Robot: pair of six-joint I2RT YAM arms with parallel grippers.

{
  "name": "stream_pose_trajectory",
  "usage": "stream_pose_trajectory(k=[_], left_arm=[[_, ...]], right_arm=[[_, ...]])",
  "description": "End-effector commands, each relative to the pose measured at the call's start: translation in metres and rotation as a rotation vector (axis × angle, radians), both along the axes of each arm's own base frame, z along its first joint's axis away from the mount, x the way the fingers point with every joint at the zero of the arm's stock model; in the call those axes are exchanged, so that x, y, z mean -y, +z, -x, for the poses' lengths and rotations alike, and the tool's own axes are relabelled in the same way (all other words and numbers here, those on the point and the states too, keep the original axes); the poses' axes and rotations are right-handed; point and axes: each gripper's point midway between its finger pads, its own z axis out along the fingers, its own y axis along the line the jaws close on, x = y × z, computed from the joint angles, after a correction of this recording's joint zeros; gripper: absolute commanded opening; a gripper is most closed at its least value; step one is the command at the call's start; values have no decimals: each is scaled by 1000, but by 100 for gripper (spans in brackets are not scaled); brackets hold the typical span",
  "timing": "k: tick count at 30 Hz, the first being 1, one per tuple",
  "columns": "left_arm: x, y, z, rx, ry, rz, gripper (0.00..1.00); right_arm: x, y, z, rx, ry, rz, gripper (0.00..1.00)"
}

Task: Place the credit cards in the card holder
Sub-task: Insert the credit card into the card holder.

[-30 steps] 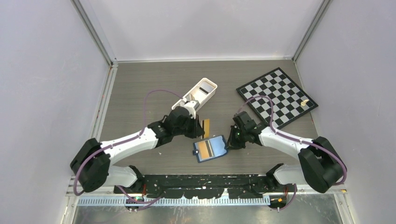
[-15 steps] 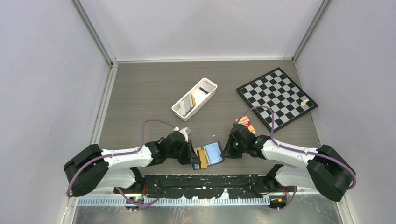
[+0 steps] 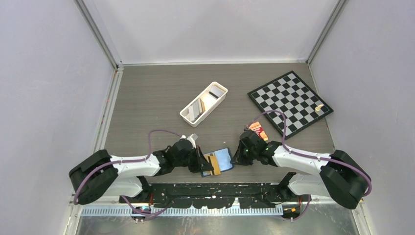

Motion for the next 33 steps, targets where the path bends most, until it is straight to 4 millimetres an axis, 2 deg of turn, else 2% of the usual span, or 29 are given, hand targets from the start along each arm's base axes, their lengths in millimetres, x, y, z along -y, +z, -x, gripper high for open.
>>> stream_pose_trajectory(k=[1, 7, 22, 33], left_arm=[[6, 28, -9, 47, 30, 53, 0], [13, 31, -16, 55, 43, 58, 0], [8, -4, -21, -3, 60, -6, 0], [7, -13, -31, -4, 39, 8, 0]], right_arm=[[15, -8, -6, 32, -44, 83, 1], [16, -5, -7, 34, -45, 90, 1], [22, -4, -9, 51, -57, 124, 1], [22, -11, -8, 33, -44, 146, 1]])
